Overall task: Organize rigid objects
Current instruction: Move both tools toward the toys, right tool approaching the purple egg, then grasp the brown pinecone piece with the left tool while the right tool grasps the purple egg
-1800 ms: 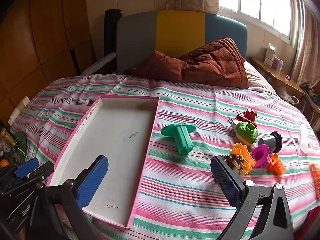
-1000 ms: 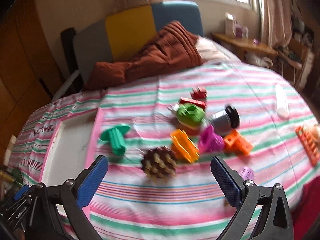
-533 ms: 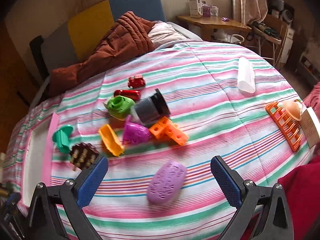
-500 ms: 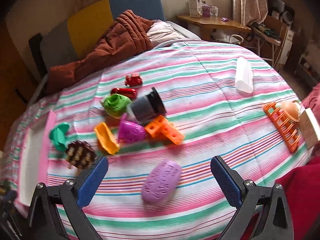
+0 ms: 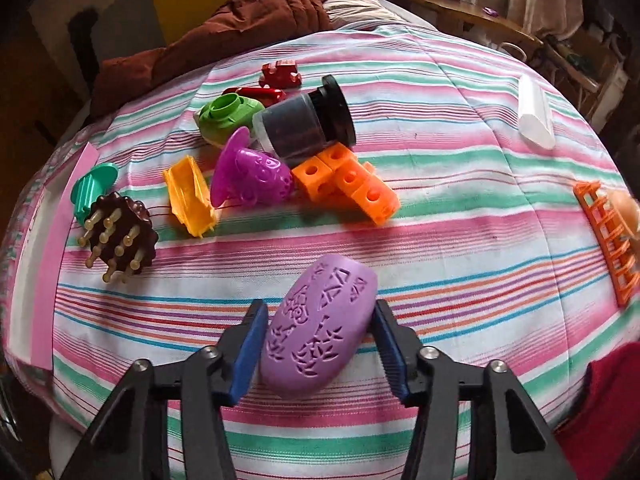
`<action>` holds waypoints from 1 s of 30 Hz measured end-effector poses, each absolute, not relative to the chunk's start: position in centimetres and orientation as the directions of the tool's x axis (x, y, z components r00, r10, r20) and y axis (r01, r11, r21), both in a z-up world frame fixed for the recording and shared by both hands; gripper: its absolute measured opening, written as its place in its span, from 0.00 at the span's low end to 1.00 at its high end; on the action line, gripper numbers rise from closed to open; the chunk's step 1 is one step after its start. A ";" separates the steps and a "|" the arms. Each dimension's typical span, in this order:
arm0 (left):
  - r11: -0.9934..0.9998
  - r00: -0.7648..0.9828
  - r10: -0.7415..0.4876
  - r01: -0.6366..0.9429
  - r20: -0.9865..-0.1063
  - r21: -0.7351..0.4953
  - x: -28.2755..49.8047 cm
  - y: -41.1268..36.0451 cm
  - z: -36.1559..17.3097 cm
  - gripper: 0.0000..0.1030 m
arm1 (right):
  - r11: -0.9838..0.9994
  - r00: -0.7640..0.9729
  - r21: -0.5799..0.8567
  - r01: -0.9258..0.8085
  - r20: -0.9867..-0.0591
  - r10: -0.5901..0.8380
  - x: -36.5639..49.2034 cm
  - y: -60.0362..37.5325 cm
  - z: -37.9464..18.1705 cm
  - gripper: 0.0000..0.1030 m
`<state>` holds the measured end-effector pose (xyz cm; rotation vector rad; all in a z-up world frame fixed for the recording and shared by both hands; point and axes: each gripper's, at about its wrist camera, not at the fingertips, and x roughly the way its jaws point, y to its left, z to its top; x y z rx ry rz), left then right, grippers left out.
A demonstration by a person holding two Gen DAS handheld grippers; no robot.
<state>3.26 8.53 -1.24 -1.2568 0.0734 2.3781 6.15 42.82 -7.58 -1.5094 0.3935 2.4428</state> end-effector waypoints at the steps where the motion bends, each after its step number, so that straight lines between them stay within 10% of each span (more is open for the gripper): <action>1: -0.890 -0.469 0.373 -0.423 -0.800 -0.167 3.1 9.2 -1.2 0.37 | -0.938 -0.433 0.101 -0.330 -0.900 0.055 6.0 42.9 -7.6 0.43; 19: -0.813 -0.359 0.500 -0.508 -0.788 -0.284 -5.3 22.3 -1.5 0.45 | -0.943 -0.442 0.155 -0.295 -0.897 -0.009 5.6 44.2 -7.6 0.43; 30: -0.675 -0.199 0.658 -0.583 -0.726 -0.452 -4.9 26.0 -3.0 0.25 | -0.878 -0.460 0.308 -0.367 -0.880 -0.117 5.8 46.3 -7.7 0.42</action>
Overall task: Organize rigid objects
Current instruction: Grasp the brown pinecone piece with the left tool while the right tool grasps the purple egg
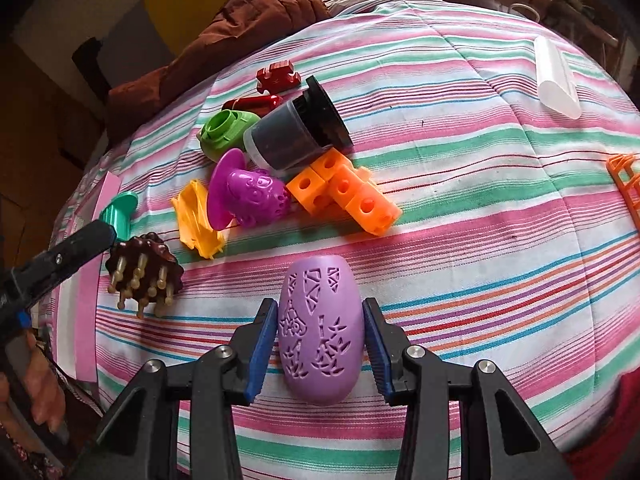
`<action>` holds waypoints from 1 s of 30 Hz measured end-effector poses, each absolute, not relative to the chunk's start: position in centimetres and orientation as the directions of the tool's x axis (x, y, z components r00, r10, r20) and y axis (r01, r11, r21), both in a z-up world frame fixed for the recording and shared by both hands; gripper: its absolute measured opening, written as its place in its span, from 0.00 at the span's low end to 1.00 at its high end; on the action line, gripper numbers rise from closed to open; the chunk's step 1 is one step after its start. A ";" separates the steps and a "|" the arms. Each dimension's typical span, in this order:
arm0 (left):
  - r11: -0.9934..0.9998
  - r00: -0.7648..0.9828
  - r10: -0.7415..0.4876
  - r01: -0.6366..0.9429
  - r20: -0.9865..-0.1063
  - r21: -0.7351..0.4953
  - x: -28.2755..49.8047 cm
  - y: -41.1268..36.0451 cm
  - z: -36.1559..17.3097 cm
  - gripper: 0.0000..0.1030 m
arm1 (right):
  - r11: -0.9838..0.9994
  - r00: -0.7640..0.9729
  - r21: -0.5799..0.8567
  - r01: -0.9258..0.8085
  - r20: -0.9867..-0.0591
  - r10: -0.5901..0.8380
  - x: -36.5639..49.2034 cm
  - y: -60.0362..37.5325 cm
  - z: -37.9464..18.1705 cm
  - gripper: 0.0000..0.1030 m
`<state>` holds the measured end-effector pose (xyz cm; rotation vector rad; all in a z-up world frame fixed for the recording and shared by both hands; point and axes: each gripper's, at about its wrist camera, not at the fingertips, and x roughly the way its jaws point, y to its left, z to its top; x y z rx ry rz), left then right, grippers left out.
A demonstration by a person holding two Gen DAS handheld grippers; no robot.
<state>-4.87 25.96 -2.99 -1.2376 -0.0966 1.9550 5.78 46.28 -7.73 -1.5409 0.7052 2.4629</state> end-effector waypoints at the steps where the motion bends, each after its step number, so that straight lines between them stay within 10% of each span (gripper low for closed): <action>1: -0.658 -0.184 0.667 -0.600 -0.722 -0.455 -4.0 26.2 -2.8 0.25 | -0.877 -0.460 0.310 -0.368 -0.880 -0.118 5.8 46.2 -7.7 0.42; 30: -0.683 -0.353 0.549 -0.712 -0.758 -0.163 2.2 28.8 -4.8 0.33 | -0.886 -0.455 0.288 -0.363 -0.885 -0.101 5.7 46.0 -7.9 0.42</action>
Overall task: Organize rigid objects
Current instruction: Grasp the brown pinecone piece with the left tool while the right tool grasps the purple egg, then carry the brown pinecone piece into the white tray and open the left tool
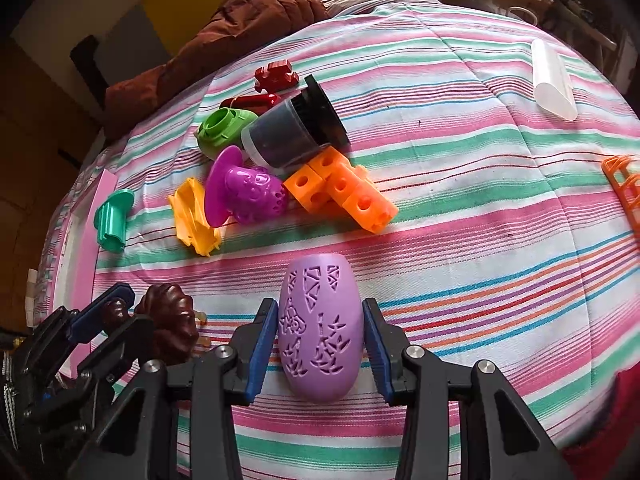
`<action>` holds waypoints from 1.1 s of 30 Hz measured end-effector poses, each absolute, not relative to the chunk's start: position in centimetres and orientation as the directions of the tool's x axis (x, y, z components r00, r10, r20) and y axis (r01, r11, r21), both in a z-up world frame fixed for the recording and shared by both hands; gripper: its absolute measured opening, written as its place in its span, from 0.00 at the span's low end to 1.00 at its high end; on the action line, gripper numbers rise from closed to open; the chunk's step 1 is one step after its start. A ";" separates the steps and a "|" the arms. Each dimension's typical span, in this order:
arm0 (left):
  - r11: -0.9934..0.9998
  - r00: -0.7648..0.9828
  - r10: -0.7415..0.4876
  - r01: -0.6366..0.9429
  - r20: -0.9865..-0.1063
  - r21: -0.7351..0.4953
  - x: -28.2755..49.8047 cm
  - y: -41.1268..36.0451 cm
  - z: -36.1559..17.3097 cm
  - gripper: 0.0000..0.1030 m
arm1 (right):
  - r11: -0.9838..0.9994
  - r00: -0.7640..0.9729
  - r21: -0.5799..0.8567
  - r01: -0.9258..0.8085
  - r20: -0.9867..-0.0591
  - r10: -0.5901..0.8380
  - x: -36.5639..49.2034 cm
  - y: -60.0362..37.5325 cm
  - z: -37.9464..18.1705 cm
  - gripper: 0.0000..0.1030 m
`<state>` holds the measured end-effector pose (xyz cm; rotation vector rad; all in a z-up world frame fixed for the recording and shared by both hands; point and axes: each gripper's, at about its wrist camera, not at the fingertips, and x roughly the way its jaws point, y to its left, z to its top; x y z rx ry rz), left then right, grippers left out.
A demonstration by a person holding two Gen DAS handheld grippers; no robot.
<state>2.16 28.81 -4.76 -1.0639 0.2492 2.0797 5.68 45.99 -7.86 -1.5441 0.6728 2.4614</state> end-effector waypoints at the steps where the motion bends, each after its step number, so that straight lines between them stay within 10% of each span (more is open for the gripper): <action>1: -0.681 -0.346 0.553 -0.711 -0.758 -0.173 2.0 28.8 -4.8 0.28 | -0.887 -0.454 0.287 -0.362 -0.885 -0.101 5.7 46.0 -7.9 0.42; 33: -0.848 -0.540 0.505 -0.455 -0.673 -0.271 -7.5 13.6 1.7 0.20 | -0.962 -0.518 0.132 -0.238 -0.855 0.011 5.5 42.7 -6.1 0.32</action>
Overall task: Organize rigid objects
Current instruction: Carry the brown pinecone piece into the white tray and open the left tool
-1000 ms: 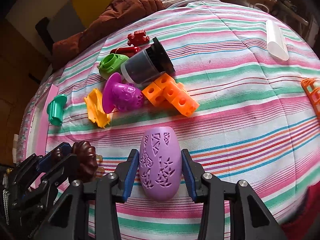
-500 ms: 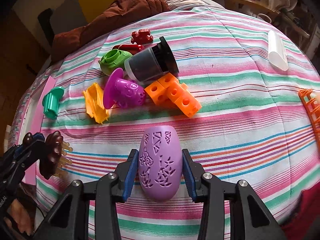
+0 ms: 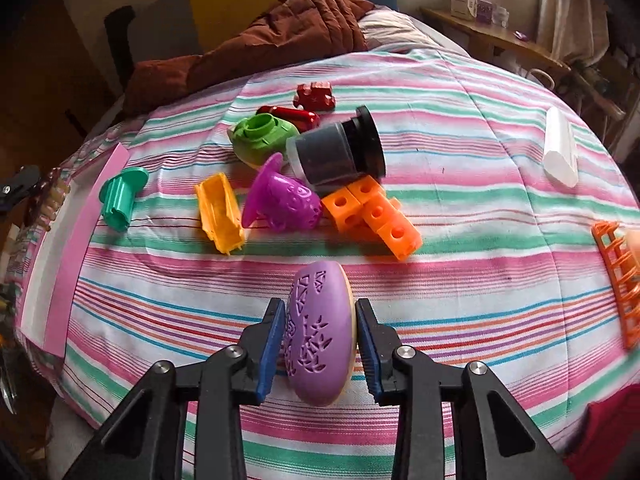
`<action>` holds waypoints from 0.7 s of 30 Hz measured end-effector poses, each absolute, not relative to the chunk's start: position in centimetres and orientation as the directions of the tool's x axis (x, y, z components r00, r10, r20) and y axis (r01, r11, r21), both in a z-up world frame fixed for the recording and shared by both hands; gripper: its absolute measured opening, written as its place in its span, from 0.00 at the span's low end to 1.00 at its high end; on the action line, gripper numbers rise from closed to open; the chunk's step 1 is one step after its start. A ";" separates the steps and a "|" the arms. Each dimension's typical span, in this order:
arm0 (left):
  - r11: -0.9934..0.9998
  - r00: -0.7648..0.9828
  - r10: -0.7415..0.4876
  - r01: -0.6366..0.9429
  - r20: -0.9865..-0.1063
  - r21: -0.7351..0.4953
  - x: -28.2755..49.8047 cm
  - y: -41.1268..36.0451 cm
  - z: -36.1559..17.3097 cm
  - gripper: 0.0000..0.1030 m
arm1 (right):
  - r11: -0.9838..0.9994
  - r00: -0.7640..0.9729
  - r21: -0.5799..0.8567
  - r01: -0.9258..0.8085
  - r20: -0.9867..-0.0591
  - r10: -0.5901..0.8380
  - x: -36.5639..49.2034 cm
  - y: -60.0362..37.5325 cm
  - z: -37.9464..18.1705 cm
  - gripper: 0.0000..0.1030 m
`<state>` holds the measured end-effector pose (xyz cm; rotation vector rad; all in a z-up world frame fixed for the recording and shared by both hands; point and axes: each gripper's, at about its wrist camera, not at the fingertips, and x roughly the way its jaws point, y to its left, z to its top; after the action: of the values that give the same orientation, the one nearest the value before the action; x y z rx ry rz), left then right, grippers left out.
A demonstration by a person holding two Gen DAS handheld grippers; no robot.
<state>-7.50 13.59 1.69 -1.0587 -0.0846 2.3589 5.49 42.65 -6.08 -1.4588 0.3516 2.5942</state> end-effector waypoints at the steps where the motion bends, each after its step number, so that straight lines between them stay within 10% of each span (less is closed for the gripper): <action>1: -0.858 -0.547 0.491 -0.437 -0.678 -0.269 -8.2 12.9 1.6 0.20 | -0.965 -0.528 0.134 -0.227 -0.849 0.006 5.5 42.5 -5.9 0.31; 21: -0.980 -0.567 0.197 -0.129 -0.800 -0.150 -19.3 4.2 -4.2 0.20 | -0.959 -0.539 0.130 -0.250 -0.842 0.026 5.4 43.4 -6.3 0.44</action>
<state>-19.34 4.19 -4.23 -1.3544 -0.1109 2.6261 5.44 43.44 -6.26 -1.4162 0.3536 2.6010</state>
